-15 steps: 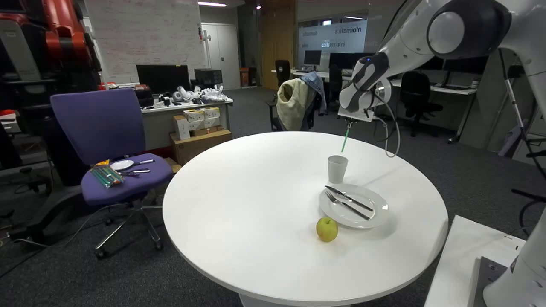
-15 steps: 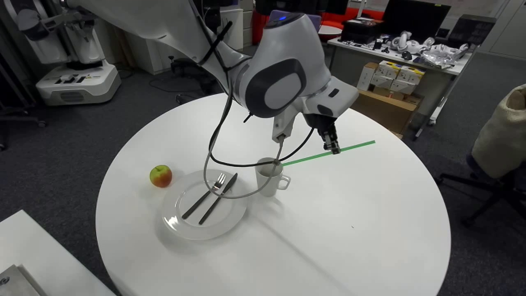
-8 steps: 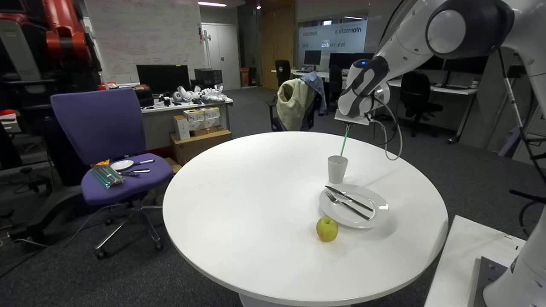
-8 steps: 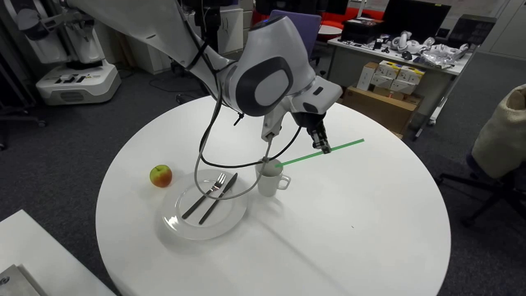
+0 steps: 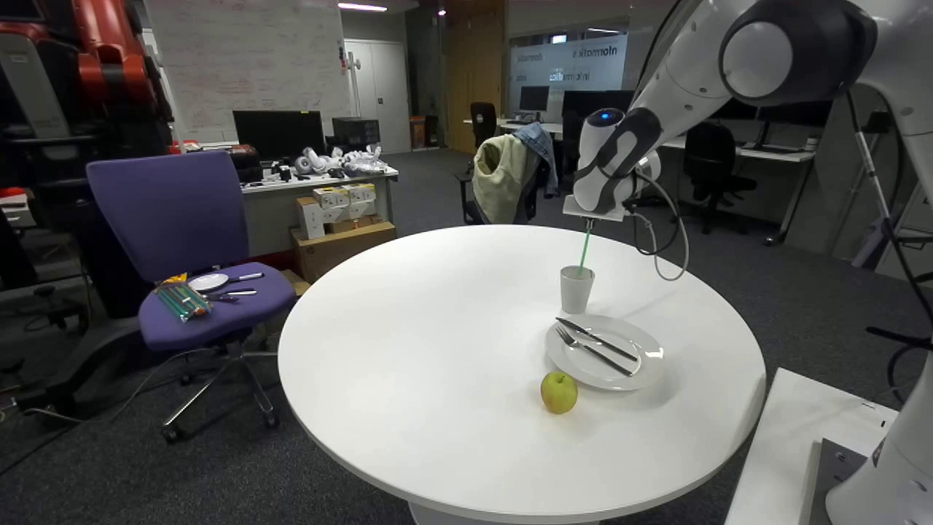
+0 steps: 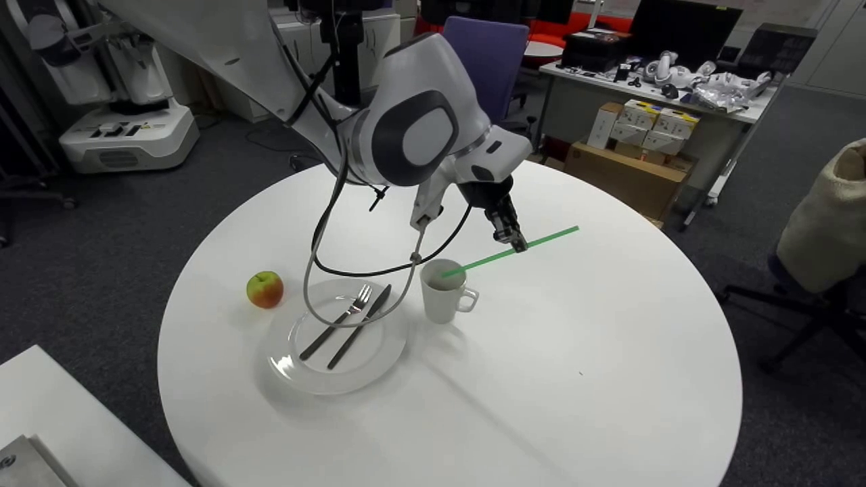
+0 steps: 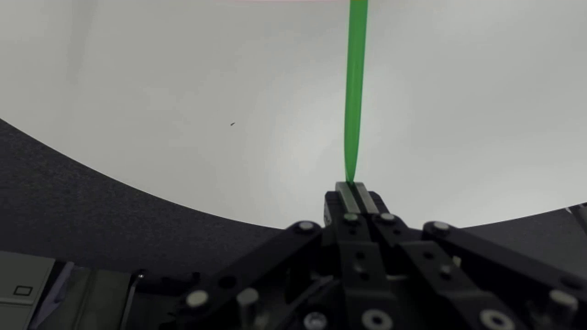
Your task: Put the straw in the cup
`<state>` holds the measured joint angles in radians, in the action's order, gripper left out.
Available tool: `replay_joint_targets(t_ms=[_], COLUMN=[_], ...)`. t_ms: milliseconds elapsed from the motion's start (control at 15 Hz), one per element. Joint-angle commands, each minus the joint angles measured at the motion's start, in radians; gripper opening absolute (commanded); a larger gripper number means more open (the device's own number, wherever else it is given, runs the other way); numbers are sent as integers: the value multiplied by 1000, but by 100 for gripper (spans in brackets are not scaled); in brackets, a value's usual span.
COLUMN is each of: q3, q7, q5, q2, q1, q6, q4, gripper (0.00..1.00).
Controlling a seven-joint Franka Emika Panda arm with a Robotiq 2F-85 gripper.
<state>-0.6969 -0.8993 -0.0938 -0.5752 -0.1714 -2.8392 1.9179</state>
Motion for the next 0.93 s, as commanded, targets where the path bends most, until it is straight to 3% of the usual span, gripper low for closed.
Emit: replay_joint_targets(t_ms=[0,467,867], q3=[-148,-319,-392], q7=[-167,-335,-398], q5=[-85,-68,-51], q2=[-67,-229,-325], q1=[-134,-307,-402], q6=[-71,-75,-63], q4=[17,12,18], gripper=[0,0,0])
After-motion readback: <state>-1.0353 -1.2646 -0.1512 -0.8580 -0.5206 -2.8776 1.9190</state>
